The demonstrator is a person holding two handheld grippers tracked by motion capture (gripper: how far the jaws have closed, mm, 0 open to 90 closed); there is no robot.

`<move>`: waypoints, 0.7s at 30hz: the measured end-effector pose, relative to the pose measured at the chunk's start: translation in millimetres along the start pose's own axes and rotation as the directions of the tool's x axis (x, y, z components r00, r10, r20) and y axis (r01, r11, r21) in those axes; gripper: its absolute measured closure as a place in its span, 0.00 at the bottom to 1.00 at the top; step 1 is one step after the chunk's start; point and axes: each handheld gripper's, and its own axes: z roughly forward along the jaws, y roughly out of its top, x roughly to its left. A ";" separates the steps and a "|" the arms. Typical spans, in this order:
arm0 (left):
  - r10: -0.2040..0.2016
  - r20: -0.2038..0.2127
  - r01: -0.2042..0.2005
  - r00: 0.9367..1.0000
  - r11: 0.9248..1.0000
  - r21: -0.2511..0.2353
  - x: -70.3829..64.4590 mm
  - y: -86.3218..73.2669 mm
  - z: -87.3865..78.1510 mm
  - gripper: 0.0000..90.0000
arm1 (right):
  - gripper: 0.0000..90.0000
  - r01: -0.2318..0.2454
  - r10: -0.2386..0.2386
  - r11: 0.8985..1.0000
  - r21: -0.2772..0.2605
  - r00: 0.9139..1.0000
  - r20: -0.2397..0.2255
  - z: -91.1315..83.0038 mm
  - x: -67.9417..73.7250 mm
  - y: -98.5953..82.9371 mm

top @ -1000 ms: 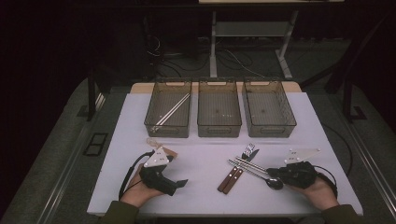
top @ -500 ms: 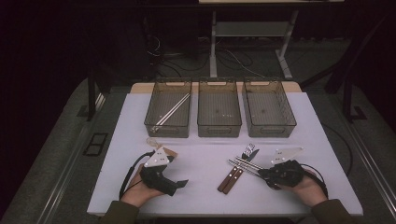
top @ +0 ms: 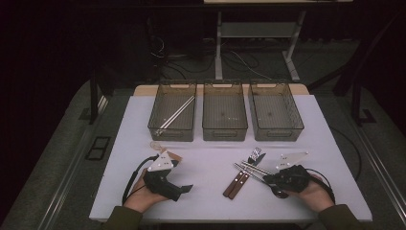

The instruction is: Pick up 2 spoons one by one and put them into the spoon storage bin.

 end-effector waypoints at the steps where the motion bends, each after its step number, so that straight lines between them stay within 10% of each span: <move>1: 0.000 0.000 0.000 1.000 1.000 -0.001 0.0 0.1 0.1 0.00 | 0.99 0.001 -0.001 1.000 0.001 1.000 0.003 -0.3 0.5 0.0; 21: 0.006 0.001 -0.006 1.000 1.000 -0.001 -0.8 0.8 0.7 0.00 | 0.68 -0.141 0.142 0.989 -0.048 0.990 0.012 -49.9 3.5 -36.9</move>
